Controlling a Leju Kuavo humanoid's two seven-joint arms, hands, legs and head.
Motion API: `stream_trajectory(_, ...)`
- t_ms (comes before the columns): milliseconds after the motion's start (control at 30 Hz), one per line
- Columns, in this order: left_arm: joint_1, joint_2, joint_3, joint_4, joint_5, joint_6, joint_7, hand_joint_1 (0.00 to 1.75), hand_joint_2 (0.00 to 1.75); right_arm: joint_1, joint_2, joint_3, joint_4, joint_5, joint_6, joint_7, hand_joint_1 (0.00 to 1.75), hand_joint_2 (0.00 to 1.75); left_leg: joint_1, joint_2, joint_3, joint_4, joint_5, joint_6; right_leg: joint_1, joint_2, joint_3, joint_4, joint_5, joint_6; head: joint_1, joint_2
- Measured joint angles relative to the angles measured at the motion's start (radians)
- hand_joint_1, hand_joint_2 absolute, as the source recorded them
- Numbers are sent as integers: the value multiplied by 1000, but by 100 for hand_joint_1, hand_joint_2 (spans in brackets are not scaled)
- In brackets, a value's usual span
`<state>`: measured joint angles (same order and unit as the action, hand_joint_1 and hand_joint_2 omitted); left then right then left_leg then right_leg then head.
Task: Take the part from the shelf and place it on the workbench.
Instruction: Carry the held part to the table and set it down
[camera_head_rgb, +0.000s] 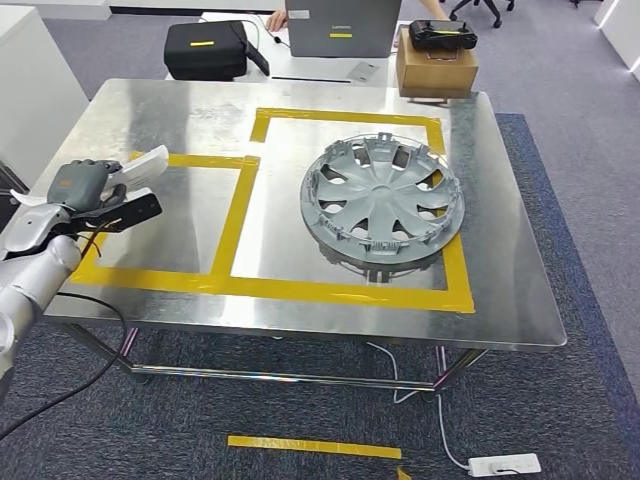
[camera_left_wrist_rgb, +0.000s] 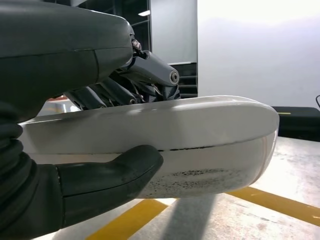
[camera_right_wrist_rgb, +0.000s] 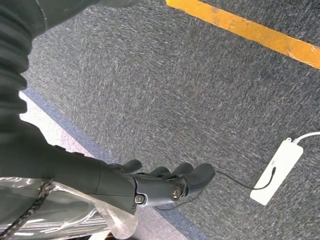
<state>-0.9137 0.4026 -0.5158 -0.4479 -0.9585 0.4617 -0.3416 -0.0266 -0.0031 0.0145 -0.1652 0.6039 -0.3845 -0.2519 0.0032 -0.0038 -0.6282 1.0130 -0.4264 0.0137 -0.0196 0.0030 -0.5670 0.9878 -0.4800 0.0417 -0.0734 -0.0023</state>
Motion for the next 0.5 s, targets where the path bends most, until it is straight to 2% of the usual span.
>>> stream_trajectory(133,0,-1,2,0,-11,6,10,0,175,1,0,-5,0,1,0,-4,0,175,0,0,0,0,0,0,0,0,0,0,0,0,0,0)
stream_trajectory(233,0,-4,8,0,-17,24,23,0,175,1,0,-9,0,2,0,-9,0,175,0,0,0,0,0,0,0,0,0,0,0,0,0,0)
stream_trajectory(367,-1,-7,17,0,-17,30,16,0,0,1,0,-11,0,4,0,-12,0,175,0,0,0,0,0,0,0,0,0,0,0,0,-1,0)
stream_trajectory(500,0,-7,18,0,-17,30,15,0,0,1,0,-11,0,4,0,-12,0,175,0,0,0,0,0,0,0,0,0,0,0,0,-1,0)
